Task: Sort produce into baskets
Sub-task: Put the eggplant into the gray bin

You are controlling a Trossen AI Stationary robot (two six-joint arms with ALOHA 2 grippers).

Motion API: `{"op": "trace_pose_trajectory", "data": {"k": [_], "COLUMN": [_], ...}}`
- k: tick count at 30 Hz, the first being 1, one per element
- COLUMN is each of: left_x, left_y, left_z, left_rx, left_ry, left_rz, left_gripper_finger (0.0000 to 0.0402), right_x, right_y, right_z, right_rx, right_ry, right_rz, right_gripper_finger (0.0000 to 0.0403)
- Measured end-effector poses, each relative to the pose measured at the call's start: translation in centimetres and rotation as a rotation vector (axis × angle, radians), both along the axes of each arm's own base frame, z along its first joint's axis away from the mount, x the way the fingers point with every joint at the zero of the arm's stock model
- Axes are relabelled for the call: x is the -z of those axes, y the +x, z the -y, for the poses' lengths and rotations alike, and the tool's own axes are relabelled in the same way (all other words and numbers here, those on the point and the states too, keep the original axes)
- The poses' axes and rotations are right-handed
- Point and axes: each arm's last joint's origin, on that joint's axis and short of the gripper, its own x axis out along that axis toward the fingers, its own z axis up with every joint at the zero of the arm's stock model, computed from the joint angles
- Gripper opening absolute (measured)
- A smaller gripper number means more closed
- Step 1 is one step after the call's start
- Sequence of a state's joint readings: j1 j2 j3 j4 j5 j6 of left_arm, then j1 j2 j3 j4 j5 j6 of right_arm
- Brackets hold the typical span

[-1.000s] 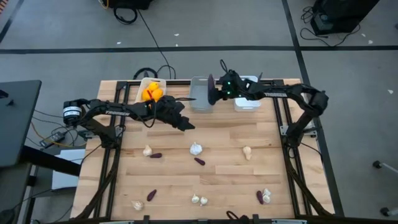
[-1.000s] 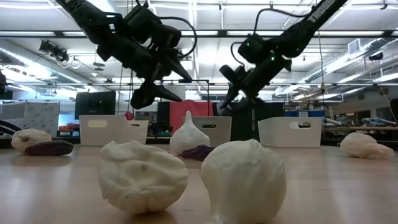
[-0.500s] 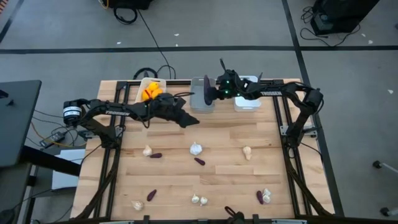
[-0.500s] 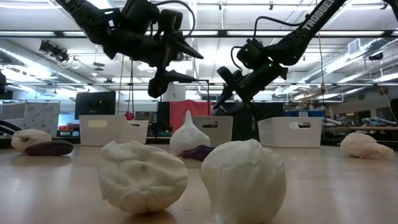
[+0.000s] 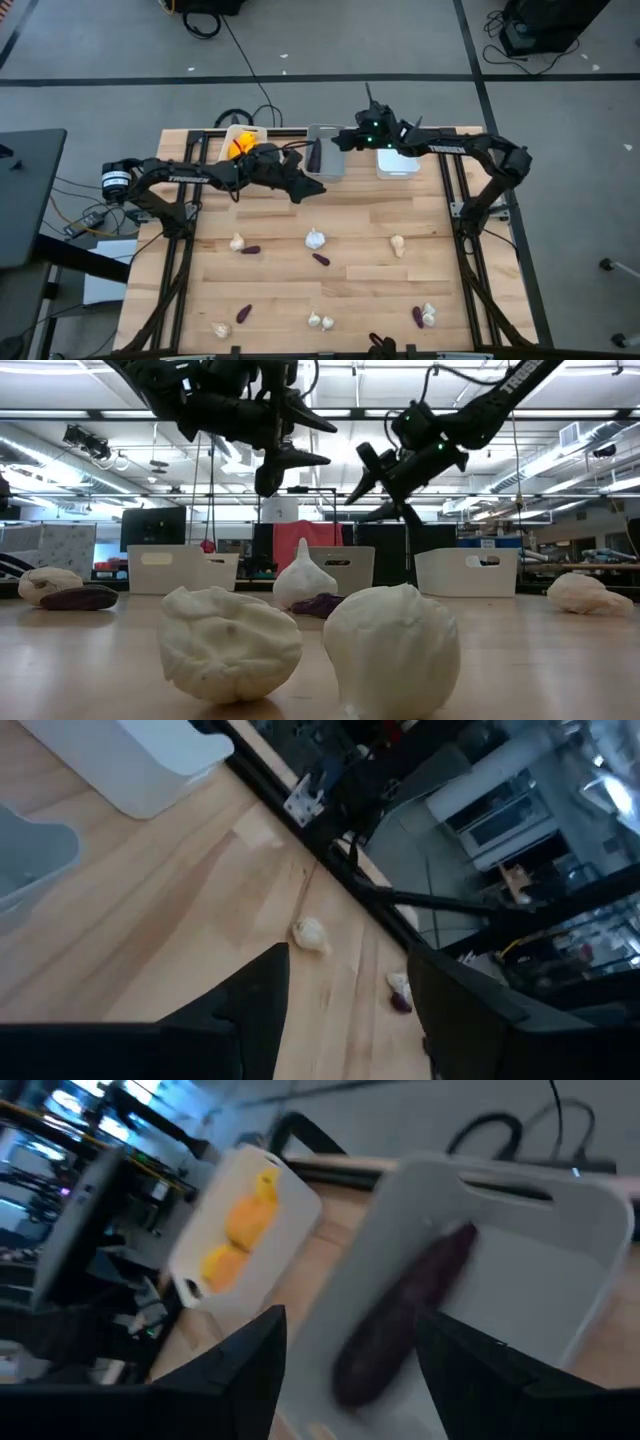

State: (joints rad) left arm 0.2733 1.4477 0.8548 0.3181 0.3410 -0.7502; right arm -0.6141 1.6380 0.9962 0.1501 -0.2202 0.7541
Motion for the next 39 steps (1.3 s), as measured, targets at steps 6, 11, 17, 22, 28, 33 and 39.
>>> {"op": "trace_pose_trajectory", "data": {"k": [6,11,17,22,28,33,39], "left_x": [-1.8,-3.7,-3.2,-1.0,2.0,4.2,7.6], "left_y": [-0.8,-2.4,-4.9,-6.9,-7.7,-8.4,-9.7], "left_z": [0.2,0.6,2.5,5.3,8.8,10.4,11.3], "left_rx": [0.018,0.068,0.148,0.168,0.267,0.283,0.362], "left_ry": [0.060,0.126,0.083,0.103,0.136,0.188,0.301], "left_rz": [-0.152,-0.314,-0.582,-0.826,-0.928,-0.950,-0.954], "left_gripper_finger": [0.0190,0.0182,0.0181,0.0181,0.0181,0.0181,0.0181], "right_x": [-3.0,-4.2,-4.2,-3.8,-3.5,-3.4,-3.4], "right_y": [-0.9,-1.5,-1.5,-1.0,-0.4,-0.1,0.1], "right_z": [-1.4,-2.9,-4.2,-4.9,-5.9,-6.5,-7.0], "right_rx": [-0.112,-0.182,-0.210,-0.210,-0.219,-0.238,-0.214], "right_ry": [-0.015,-0.012,-0.030,-0.035,-0.045,-0.056,-0.064], "right_rz": [0.077,0.065,-0.001,-0.034,-0.061,-0.065,-0.075], "right_gripper_finger": [0.0224,0.0223,0.0223,0.0223,0.0223,0.0223,0.0223]}}
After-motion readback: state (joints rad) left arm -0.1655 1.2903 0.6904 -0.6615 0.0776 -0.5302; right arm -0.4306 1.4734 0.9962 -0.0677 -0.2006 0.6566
